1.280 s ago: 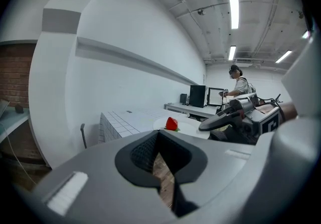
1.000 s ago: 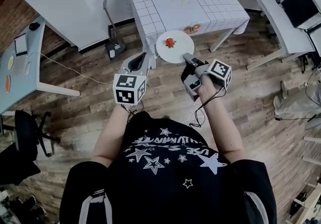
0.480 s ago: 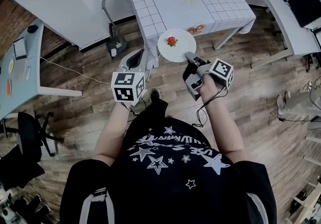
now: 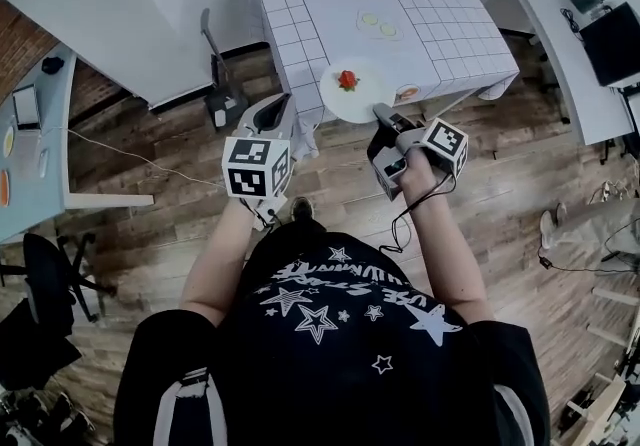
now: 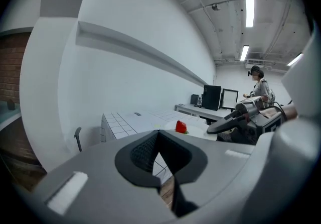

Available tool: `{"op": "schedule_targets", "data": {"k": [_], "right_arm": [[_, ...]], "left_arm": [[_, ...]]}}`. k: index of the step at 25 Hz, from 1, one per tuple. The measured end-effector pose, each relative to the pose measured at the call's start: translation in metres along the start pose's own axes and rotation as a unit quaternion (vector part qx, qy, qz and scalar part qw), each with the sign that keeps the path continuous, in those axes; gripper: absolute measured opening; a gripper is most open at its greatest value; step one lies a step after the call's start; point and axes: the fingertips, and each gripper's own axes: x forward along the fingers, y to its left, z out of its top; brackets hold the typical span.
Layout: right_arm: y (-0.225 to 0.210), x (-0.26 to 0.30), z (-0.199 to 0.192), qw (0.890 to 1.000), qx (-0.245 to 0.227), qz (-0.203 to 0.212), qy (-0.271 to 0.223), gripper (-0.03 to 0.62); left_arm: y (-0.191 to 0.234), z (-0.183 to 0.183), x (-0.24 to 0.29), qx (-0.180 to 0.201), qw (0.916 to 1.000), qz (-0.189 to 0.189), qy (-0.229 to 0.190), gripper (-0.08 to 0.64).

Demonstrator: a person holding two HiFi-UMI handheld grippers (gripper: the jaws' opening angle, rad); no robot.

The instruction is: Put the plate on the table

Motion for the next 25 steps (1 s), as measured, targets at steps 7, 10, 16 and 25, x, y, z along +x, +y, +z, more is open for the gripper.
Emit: {"op": "schedule_targets", "data": {"k": [7,10,16,25], "right_arm": [[0.026,0.049,0.013,1.0,-0.019,-0.013,0.0,0.02],[0.034,0.064,0.017,1.0,-0.019,-0.005,-0.003,0.02],[0.035,0.082,0.027,1.0,-0.013,-0.001,-0.003,0.02],[0.045,0.131,0.07,0.999,-0.026,0.003,0.021,0.02]], "left_arm": [[0.043,0.013,0.028,-0.017,0.9998,0.002,-0.007,0.009],[0.058,0.016,0.034,-0.024,0.9997,0.0,-0.01,0.009],[0.071,0.02,0.051,-0.026,0.9996,0.001,-0.006,0.009],[0.087,0.037,0.09,-0.025,0.9991,0.035,-0.005,0.009]]}}
